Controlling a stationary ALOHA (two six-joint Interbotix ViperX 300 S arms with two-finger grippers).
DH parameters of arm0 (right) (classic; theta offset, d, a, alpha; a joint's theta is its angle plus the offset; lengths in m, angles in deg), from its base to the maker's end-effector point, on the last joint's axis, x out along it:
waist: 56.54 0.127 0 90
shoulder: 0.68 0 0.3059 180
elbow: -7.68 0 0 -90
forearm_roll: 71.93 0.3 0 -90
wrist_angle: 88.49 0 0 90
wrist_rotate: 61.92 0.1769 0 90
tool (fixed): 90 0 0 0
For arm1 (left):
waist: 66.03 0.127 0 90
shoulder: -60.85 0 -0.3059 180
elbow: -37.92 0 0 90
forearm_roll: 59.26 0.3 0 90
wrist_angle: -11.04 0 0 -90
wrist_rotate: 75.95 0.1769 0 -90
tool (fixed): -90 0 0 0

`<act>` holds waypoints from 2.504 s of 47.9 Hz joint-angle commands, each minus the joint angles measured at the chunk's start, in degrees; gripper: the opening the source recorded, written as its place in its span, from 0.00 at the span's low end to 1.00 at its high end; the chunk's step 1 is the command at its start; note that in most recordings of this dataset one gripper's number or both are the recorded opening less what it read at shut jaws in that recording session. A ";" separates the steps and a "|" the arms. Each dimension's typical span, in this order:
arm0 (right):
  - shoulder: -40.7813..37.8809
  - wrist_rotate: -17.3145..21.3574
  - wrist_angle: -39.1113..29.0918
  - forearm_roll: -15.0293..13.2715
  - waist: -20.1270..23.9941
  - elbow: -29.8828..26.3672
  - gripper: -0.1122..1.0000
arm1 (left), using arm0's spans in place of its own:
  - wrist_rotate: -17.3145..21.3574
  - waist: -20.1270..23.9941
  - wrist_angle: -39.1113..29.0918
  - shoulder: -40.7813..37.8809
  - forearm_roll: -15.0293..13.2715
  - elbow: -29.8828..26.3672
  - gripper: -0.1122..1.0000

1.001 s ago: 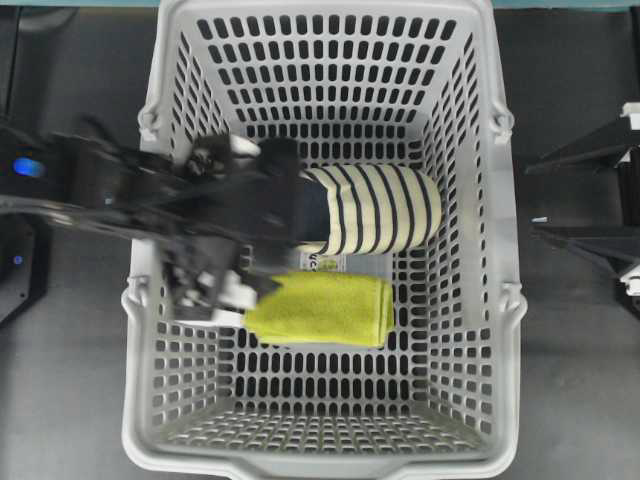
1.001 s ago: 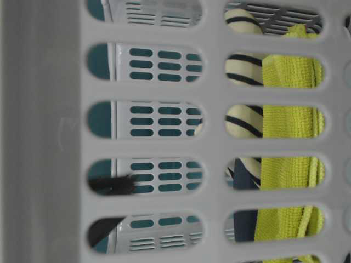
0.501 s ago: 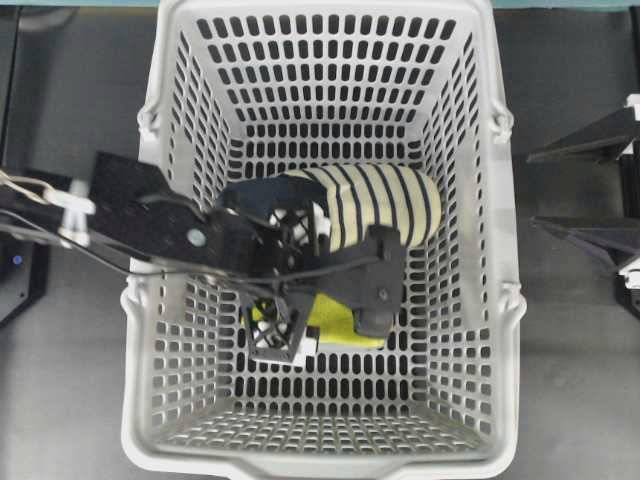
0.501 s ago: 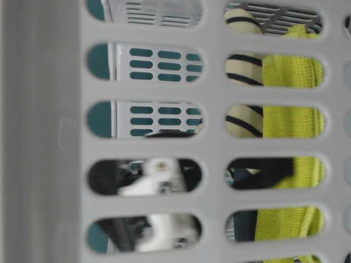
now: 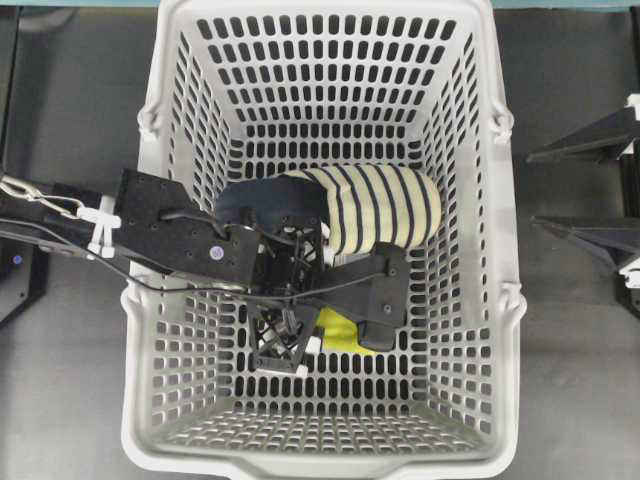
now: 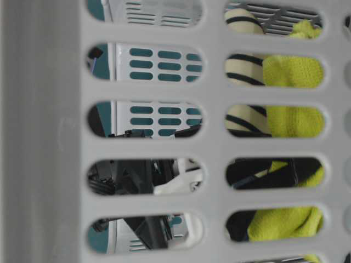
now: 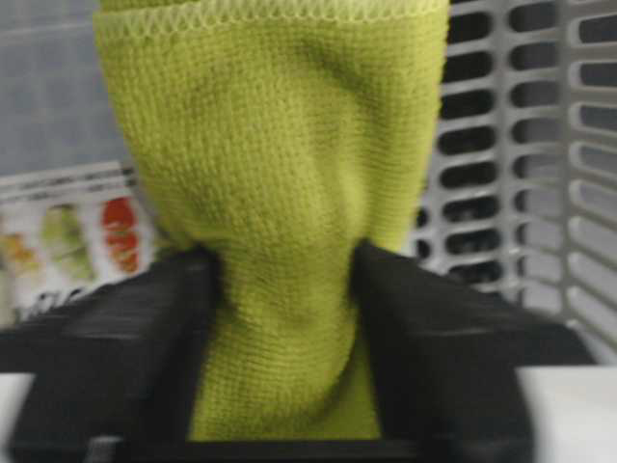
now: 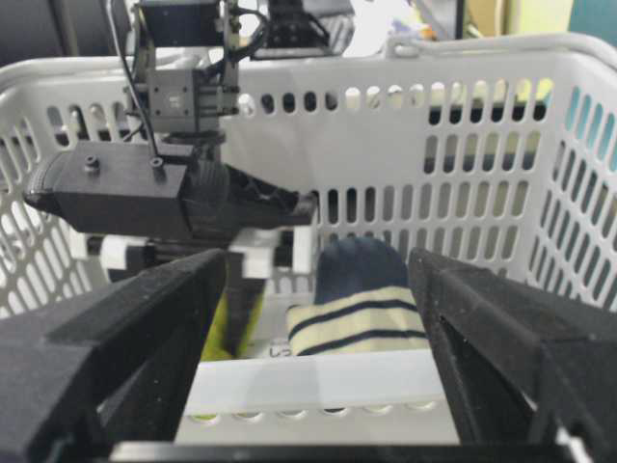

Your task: Pick up the yellow cloth from the shopping basket with the left arm.

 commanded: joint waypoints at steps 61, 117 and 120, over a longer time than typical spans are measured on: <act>0.35 0.09 0.70 0.35 0.00 -1.05 0.76 | -0.09 0.18 -32.26 7.29 0.26 -33.57 0.27; 0.97 0.18 0.70 0.35 0.00 -0.97 0.76 | -0.09 0.26 -32.34 7.21 0.26 -33.57 0.27; 0.88 0.09 0.79 0.35 0.00 -0.97 0.76 | -0.18 0.26 -32.34 7.21 0.35 -33.66 0.27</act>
